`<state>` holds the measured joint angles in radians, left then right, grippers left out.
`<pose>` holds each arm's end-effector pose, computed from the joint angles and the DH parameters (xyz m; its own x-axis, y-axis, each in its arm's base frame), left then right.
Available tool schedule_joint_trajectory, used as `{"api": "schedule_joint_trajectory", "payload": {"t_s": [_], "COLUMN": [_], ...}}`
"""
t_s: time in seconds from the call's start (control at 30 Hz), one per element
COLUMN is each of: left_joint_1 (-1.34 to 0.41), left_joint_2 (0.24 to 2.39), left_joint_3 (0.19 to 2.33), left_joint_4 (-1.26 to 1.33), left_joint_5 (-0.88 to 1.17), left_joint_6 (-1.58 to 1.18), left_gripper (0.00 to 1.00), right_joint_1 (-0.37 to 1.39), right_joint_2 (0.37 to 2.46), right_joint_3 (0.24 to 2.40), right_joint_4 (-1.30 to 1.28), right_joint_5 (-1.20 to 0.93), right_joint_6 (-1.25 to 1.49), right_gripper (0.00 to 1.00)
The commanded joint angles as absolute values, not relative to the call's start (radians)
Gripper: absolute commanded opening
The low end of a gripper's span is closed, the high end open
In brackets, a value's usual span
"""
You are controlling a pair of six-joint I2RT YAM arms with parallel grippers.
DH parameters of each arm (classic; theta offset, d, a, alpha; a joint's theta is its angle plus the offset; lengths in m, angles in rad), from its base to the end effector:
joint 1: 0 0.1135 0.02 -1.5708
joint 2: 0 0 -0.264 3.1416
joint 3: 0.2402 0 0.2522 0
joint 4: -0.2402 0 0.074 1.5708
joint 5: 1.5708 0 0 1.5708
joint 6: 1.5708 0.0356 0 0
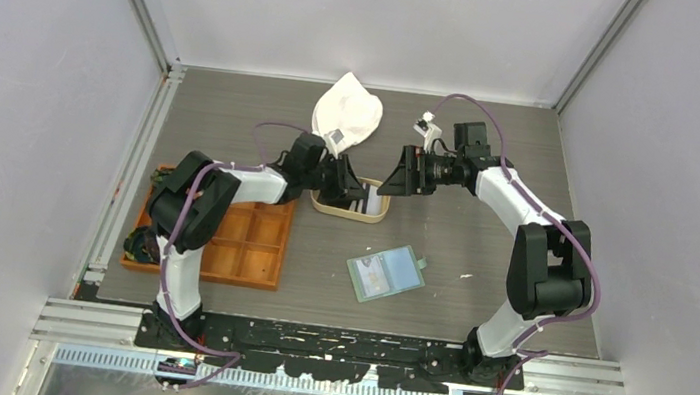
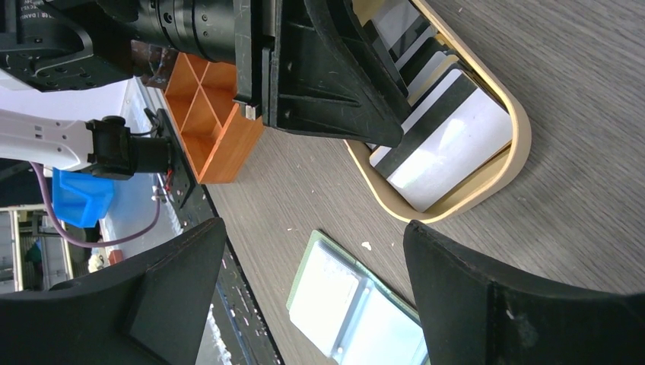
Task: Put the credit cards into the card holder
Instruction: Pick up the credit card from the storage box.
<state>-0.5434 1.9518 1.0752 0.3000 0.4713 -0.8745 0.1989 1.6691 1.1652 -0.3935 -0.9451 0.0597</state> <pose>0.3423 -0.2256 0.1511 -0.9027 -0.2533 -0.3478 0.1464 0.5792 -0.8019 0.3360 0.0972 0.2363 -0.8014 -0.1259 -0.5847 -0.5644 0.4826 0.6697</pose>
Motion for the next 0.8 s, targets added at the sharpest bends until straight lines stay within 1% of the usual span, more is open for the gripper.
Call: {"api": "schedule_joint_trajectory", "payload": {"t_s": [0.0, 0.3, 0.47, 0.53, 0.67, 0.77], "left_joint_1": [-0.561, -0.571, -0.581, -0.585, -0.591, -0.592], "left_joint_2": [1.896, 1.887, 1.904, 1.914, 1.934, 1.947], "left_joint_3": [1.112, 1.111, 1.124, 1.135, 1.152, 1.161], "left_joint_4": [0.329, 0.351, 0.355, 0.352, 0.347, 0.345], "left_joint_5": [0.483, 0.485, 0.488, 0.494, 0.499, 0.502], "left_joint_6": [-0.863, -0.881, -0.888, -0.888, -0.89, -0.892], "left_gripper": [0.31, 0.23, 0.22, 0.23, 0.29, 0.32], "right_joint_1": [0.193, 0.191, 0.19, 0.189, 0.188, 0.189], "right_joint_2": [1.668, 1.669, 1.67, 1.671, 1.671, 1.672], "right_joint_3": [1.21, 1.214, 1.214, 1.216, 1.216, 1.216], "right_joint_4": [-0.394, -0.397, -0.4, -0.4, -0.401, -0.402], "right_joint_5": [-0.976, -0.979, -0.981, -0.982, -0.984, -0.986], "right_joint_6": [0.067, 0.066, 0.065, 0.066, 0.066, 0.068], "right_gripper": [0.92, 0.92, 0.92, 0.92, 0.92, 0.92]}}
